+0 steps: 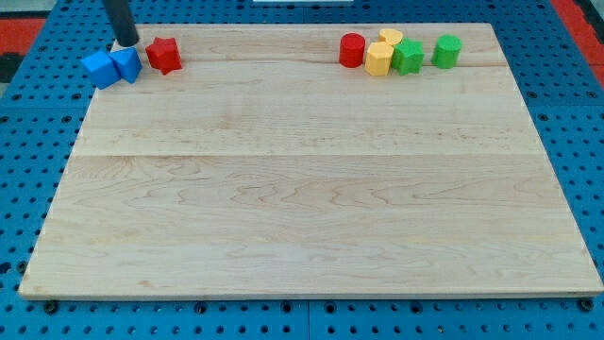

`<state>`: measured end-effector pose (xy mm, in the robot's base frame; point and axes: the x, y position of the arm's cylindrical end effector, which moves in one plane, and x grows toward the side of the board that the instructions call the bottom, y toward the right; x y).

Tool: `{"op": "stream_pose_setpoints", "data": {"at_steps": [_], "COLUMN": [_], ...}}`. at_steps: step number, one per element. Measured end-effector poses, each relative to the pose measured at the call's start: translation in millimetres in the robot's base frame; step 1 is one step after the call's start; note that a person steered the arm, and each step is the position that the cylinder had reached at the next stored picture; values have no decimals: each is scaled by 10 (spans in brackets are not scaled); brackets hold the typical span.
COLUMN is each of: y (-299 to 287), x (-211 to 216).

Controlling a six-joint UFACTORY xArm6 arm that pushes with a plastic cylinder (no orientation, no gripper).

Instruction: Separate the blue cube from the triangle

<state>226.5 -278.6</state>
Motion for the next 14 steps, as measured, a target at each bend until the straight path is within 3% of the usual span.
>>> {"op": "stream_pose_setpoints", "data": {"at_steps": [1,4,7,8,9,10,11,12,14], "y": [-176,551,942,1380,1595,1030,959,1732,1639], "x": [485,2434,3092,3128,3492,3635,3363,2922,778]}}
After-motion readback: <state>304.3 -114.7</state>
